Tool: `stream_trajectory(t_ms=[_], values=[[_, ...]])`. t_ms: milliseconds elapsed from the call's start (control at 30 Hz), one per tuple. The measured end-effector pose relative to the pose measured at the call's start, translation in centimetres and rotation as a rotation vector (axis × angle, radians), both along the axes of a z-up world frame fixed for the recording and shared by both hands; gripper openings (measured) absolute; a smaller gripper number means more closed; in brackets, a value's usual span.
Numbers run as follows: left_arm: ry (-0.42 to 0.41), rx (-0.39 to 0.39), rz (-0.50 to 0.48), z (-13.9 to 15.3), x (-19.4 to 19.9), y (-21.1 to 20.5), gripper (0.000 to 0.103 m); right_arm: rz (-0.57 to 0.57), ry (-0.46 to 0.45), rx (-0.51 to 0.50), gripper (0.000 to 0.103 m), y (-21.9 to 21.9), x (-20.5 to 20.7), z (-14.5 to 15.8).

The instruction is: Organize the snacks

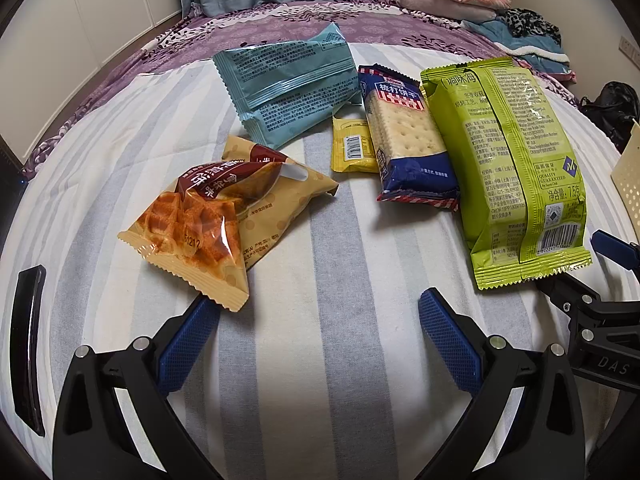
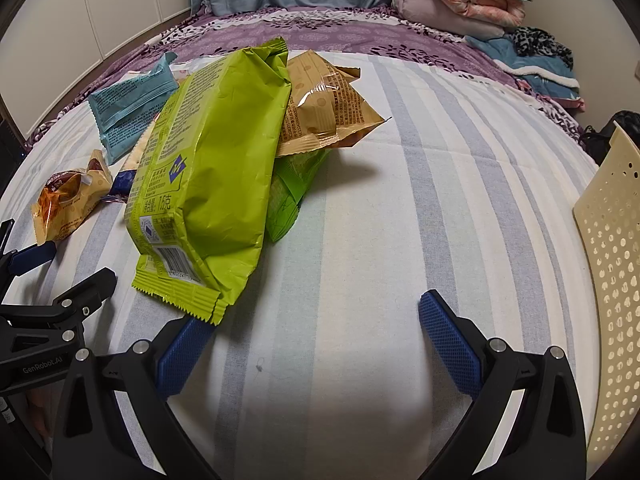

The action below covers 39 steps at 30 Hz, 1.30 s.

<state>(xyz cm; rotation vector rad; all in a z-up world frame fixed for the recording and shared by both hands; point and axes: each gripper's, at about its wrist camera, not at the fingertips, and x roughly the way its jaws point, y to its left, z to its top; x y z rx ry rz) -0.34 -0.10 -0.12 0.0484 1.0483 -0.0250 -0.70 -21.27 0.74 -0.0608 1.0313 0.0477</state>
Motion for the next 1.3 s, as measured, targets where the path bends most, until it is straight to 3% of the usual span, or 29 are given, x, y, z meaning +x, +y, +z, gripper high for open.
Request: stream_trajectory(t_ms=[1300], values=[[0.0, 0.001, 0.002, 0.21, 0.22, 0.13, 0.101, 0.001, 0.002, 0.001, 0.098, -0.35, 0.34, 0.08]])
